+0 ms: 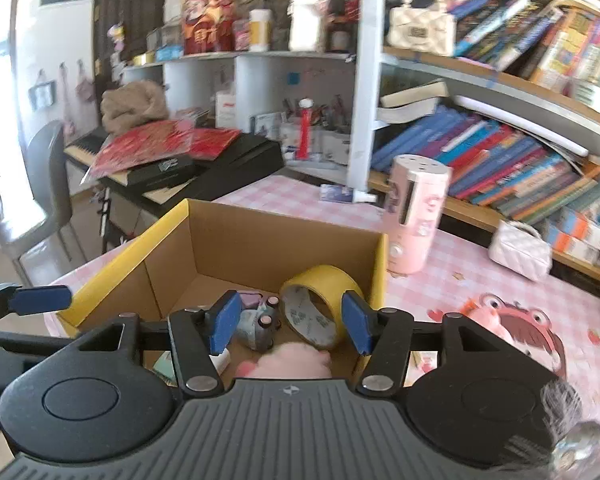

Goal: Organize objects
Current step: 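Withdraw both open tools from the yellow box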

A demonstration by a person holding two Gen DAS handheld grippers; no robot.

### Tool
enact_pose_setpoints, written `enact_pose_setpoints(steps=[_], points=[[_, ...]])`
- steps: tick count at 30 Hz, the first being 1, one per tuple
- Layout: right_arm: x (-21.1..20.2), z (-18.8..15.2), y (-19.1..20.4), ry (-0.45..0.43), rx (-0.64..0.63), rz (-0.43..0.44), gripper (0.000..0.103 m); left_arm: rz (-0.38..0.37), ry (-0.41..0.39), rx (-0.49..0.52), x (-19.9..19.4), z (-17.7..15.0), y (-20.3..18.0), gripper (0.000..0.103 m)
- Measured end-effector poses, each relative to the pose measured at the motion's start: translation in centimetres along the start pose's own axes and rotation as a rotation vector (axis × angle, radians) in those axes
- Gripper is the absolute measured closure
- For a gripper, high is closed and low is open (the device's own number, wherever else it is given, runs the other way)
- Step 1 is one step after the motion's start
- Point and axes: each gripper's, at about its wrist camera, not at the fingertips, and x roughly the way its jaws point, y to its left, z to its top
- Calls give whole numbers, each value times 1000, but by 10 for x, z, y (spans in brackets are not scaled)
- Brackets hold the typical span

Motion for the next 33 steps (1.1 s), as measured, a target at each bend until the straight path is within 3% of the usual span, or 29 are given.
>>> enact_pose_setpoints(steps=[17, 25, 33], points=[[-78, -80, 53, 92, -34, -108, 35, 23, 47, -68, -74, -61, 39, 18], [-105, -106, 71, 120, -22, -133, 29, 20, 77, -54, -102, -86, 49, 14], [-123, -125, 79, 144, 1, -168, 26, -30, 122, 10, -111, -102, 41, 10]])
